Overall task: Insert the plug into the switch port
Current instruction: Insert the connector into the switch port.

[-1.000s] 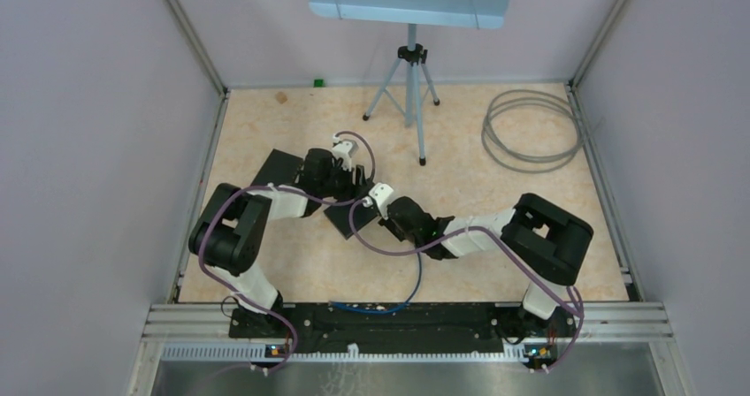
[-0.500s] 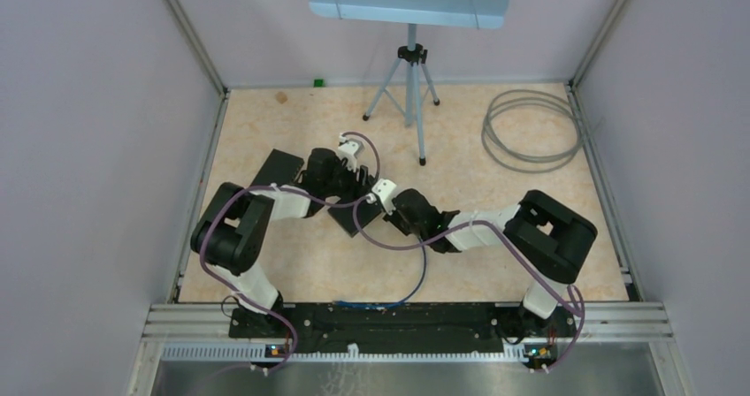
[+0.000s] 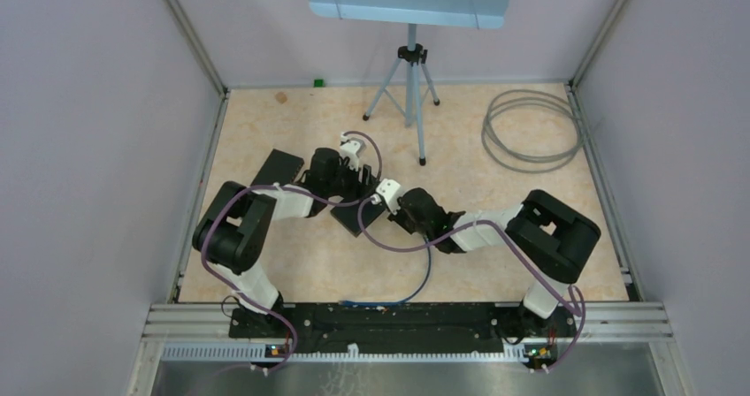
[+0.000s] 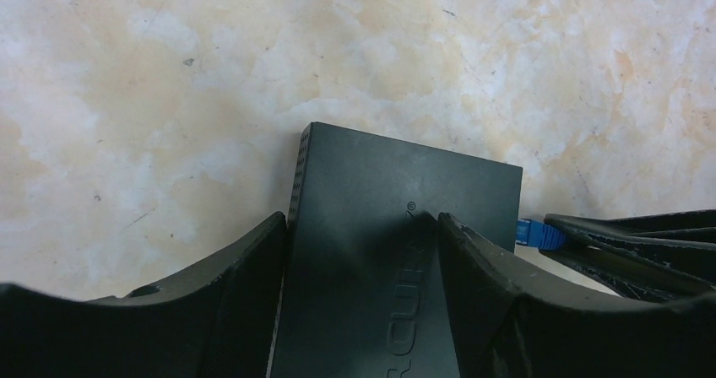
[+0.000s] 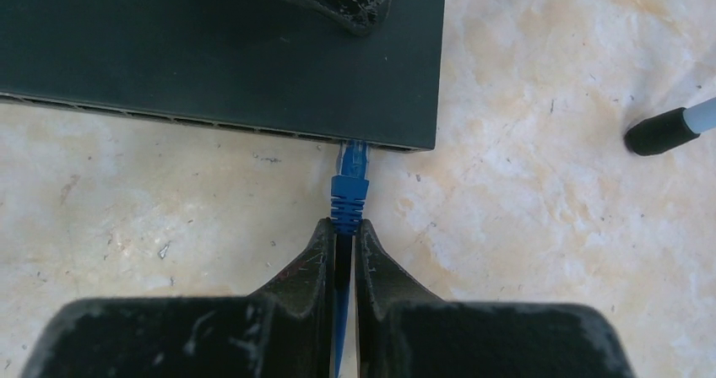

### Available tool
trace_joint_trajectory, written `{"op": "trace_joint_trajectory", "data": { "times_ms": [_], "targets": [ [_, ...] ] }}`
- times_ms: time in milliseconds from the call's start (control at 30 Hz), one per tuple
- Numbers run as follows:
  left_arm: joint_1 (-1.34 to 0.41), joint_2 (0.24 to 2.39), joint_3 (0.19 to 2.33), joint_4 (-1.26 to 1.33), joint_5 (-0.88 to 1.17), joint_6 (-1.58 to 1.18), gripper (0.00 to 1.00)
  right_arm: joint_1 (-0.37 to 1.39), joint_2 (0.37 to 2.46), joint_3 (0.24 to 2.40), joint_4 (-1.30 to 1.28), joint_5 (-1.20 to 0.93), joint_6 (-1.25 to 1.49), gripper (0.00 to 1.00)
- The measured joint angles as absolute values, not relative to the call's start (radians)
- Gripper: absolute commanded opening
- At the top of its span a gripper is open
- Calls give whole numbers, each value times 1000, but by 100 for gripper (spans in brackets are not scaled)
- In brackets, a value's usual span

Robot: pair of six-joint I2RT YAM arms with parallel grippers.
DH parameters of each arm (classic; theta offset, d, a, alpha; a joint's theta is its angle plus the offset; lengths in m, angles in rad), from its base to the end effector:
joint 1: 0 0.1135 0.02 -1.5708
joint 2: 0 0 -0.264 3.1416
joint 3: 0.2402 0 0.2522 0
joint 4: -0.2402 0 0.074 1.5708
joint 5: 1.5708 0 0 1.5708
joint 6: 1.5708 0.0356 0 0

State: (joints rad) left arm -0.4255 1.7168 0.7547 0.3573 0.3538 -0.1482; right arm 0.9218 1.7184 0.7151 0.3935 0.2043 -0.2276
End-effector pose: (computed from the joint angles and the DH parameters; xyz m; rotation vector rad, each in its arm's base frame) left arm 0.3010 -0.1499 0.1470 0.5109 2.1613 -0.7072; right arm 0.2054 0.2588 0.1380 -1.0814 1.8830 0.1755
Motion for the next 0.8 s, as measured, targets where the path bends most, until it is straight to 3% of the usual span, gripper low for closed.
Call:
{"op": "trace_joint_trajectory", "data": {
  "times_ms": [100, 333, 800],
  "targets": [
    [-426, 1717, 755, 358, 369, -183, 81, 918, 1699, 673, 436, 174, -216, 0],
    [-417, 1713, 755, 343, 430, -263, 92, 918, 1653, 598, 488, 120, -172, 0],
    [-355, 1732, 794, 305, 486, -301, 96, 918, 1649, 582, 517, 107, -146, 0]
  ]
}}
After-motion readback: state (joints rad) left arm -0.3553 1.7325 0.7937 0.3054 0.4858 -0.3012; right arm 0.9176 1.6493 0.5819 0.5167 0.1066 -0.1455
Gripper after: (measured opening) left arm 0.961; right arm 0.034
